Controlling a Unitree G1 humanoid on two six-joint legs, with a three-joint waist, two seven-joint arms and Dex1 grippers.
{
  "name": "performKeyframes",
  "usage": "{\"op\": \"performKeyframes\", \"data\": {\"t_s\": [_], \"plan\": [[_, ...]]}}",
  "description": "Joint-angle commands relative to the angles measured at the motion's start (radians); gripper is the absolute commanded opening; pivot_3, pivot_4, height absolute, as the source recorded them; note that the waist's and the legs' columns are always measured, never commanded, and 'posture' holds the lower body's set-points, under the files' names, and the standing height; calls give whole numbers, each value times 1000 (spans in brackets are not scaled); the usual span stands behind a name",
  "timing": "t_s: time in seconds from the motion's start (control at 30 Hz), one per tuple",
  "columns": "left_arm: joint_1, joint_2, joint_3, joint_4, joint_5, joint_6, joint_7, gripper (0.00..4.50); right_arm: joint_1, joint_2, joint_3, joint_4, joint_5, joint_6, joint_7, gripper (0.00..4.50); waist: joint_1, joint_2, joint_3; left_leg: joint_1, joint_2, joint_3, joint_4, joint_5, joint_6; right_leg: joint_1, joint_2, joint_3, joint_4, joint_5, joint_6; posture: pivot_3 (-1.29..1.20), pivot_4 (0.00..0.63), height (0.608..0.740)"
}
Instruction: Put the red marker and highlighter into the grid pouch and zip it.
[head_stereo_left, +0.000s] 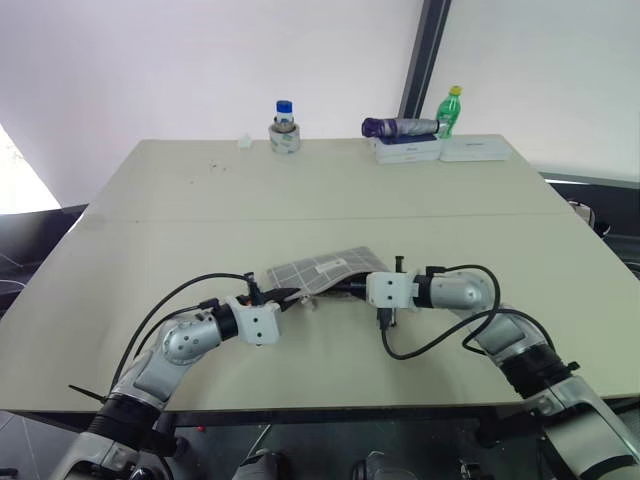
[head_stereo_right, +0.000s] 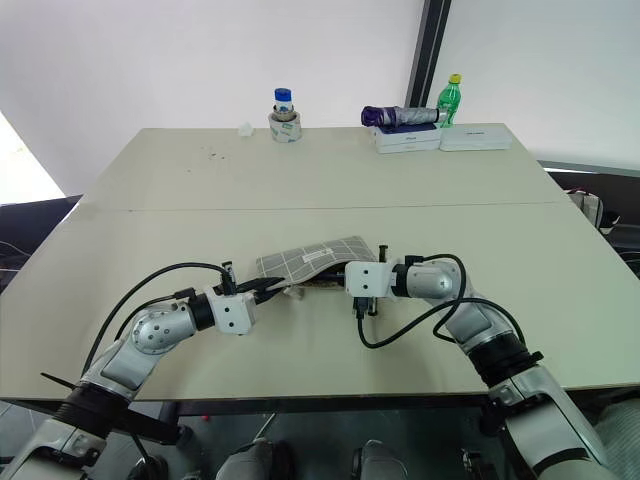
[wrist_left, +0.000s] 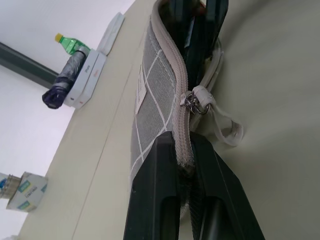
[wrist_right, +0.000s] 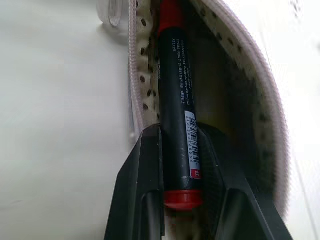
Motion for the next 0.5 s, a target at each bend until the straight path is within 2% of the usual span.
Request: {"op": "performKeyframes", "data": {"t_s": [0.03,0.27,0.47,0.5], "plan": [[-10,8,14,-27,-8,-32,11,0,-44,17,1,36,-23,-54,-11,412,0,0,0,0,0,0,0,0,0,0,0,0,0,0,0,0,150,740],[-19,9,18,-22,-14,-33,12,0,-55,41,-28,24,66,-24,68,412,1,0,0,0,0,0,0,0,0,0,0,0,0,0,0,0,150,740],[-25,5,19,-15,-14,-23,13,0,-35,45,-61,30,57,-17,37,3409,1,0,0,0,0,0,0,0,0,0,0,0,1,0,0,0,150,740],[-21,2,22,-16,-23,-16,14,0,-14,56,-96,-10,121,51,47,3953,2,0,0,0,0,0,0,0,0,0,0,0,0,0,0,0,150,740]]}}
